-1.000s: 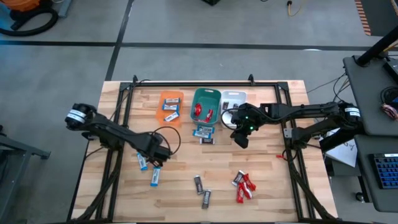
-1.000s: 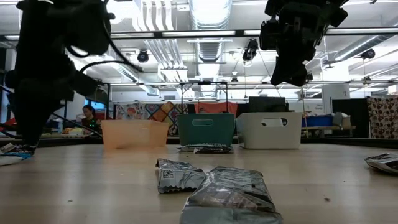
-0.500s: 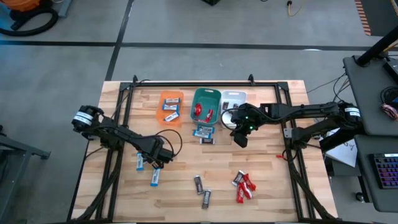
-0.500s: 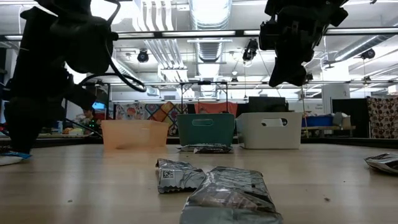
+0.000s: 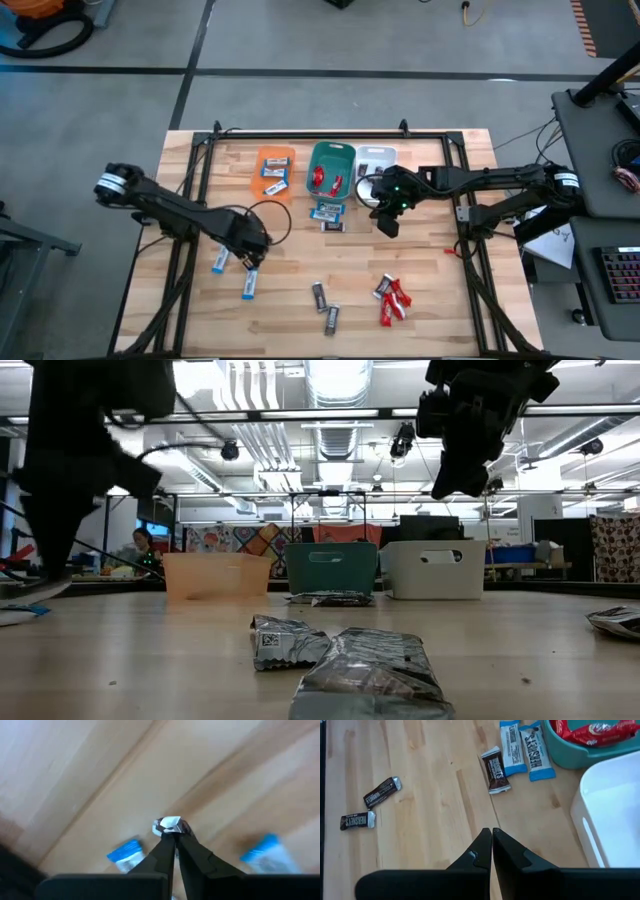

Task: Organize candy in baskets
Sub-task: Put the brown chocolate into the white bin

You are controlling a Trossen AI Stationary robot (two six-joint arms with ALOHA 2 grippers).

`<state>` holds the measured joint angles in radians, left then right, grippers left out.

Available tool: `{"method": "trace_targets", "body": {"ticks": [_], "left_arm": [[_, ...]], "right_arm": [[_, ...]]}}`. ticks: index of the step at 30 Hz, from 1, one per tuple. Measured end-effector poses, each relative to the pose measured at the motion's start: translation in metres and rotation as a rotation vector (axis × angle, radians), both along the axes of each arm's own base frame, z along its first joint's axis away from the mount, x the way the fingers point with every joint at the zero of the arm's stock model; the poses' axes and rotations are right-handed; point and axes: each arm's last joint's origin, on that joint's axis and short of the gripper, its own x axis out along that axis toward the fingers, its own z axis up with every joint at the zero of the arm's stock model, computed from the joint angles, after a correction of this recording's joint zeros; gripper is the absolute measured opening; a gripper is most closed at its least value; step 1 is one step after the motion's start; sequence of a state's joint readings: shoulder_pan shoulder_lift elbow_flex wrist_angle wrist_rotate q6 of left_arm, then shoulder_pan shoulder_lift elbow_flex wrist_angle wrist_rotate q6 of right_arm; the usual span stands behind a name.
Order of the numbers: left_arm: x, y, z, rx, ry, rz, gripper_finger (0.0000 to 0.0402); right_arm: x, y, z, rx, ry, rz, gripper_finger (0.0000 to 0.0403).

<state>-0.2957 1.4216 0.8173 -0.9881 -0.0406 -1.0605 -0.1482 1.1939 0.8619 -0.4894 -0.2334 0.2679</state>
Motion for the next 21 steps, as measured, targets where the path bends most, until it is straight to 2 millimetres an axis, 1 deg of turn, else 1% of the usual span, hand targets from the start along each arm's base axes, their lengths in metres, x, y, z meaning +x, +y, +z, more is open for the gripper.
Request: {"method": "trace_targets", "body": {"ticks": [3,7,11,14,16,21], "left_arm": [[-0.002,0.004,0.017,-0.011,-0.137,-0.021,0.0001],[-0.001,0.012,0.042,0.008,-0.367,-0.081,0.0001],[0.004,0.025,0.066,0.058,-0.609,-0.179,0.0],[0.012,0.038,0.082,0.129,-0.774,-0.281,0.0],[0.017,0.05,0.091,0.205,-0.857,-0.363,0.0],[0.031,0.078,0.104,0.414,-0.98,-0.569,0.0]], "right_arm": [[0.001,0.0,0.001,-0.017,-0.013,0.018,0.0009],[0.004,-0.001,0.003,-0.046,-0.061,0.043,0.0009],[0.007,-0.001,0.006,-0.08,-0.111,0.071,0.0009],[0.009,-0.001,0.008,-0.112,-0.148,0.097,0.0009],[0.011,-0.002,0.01,-0.14,-0.172,0.122,0.0009],[0.014,-0.002,0.014,-0.237,-0.242,0.199,0.0009]]}}
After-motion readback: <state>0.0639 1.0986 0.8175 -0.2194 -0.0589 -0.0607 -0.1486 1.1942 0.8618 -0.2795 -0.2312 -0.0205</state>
